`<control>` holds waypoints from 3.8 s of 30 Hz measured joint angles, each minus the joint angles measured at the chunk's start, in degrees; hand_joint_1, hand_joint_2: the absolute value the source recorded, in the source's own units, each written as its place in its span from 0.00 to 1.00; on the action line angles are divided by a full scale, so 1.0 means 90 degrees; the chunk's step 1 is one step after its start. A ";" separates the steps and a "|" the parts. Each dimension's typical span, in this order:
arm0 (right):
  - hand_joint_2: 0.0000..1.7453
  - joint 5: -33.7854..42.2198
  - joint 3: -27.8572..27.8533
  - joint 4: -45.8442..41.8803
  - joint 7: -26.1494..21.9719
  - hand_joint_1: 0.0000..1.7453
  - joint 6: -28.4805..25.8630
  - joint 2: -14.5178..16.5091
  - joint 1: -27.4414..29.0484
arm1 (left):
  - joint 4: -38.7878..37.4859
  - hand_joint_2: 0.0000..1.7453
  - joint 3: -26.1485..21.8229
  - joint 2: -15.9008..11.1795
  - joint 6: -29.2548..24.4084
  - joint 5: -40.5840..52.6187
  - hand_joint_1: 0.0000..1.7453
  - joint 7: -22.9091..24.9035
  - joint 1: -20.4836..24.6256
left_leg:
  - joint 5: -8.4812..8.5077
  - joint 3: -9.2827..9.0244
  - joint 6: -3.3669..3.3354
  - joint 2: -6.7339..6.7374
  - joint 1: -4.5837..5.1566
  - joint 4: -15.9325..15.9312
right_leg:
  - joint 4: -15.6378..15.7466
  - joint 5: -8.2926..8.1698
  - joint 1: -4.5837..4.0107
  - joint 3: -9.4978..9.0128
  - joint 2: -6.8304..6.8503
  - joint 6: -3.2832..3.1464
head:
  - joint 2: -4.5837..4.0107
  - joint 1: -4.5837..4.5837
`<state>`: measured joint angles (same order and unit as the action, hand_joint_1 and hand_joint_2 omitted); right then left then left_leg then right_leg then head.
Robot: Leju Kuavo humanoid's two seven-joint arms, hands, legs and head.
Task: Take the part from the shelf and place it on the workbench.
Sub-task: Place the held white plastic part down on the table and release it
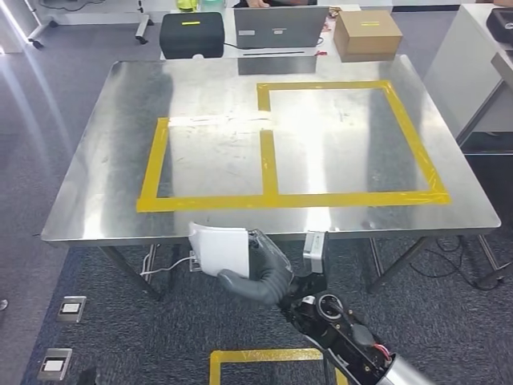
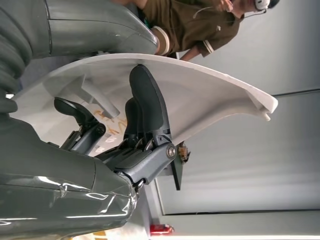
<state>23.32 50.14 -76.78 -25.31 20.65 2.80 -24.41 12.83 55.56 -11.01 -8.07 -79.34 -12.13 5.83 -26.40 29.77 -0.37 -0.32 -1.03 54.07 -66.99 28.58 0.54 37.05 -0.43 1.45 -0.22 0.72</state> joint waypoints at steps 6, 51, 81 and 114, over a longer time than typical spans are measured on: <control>1.00 0.0000 0.0005 0.0004 -0.0001 1.00 -0.0001 0.0005 -0.0024 | 0.0000 1.00 -0.0002 0.0012 -0.0001 -0.0003 0.00 0.0001 0.0023 | -0.0161 -0.0091 0.0182 0.0000 0.0025 0.0008 | 0.1223 -0.0397 -0.0034 -0.0508 -0.0015 -0.0157 | 0.0000 0.0050; 1.00 0.0116 0.0052 0.0056 0.0124 1.00 -0.0053 0.0039 -0.0063 | -0.0002 1.00 -0.0010 -0.0012 0.0004 0.0039 0.00 -0.0087 0.0023 | 0.0414 0.0606 0.0189 -0.0005 0.0060 0.0136 | 0.1349 0.0000 -0.0074 -0.0985 -0.0049 -0.0192 | 0.0000 -0.0285; 1.00 -0.4460 0.0718 0.3324 0.1055 1.00 -0.3910 0.1532 -0.1635 | -0.0002 1.00 -0.0015 0.0031 0.0095 0.0197 0.00 -0.0208 0.0035 | 0.0381 0.0549 0.0127 -0.0018 0.0053 0.0085 | 0.1457 0.0008 -0.0089 -0.1086 -0.0020 -0.0164 | 0.0000 -0.0084; 1.00 -0.5956 0.2611 0.4223 0.2239 1.00 -0.4641 0.1989 -0.1828 | -0.0002 1.00 -0.0014 0.0082 0.0123 0.0316 0.00 -0.0260 0.0032 | 0.0381 0.0542 0.0129 -0.0016 0.0053 0.0077 | 0.1457 0.0011 -0.0089 -0.1082 -0.0024 -0.0168 | 0.0000 -0.0093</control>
<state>-30.28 73.64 -38.77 -5.16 -21.11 20.70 -40.87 12.81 55.43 -10.27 -6.96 -76.50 -14.47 6.12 -22.97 34.65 0.79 -0.47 -0.55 54.76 -53.88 28.68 -0.26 27.31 -0.64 -0.06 -0.22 -0.11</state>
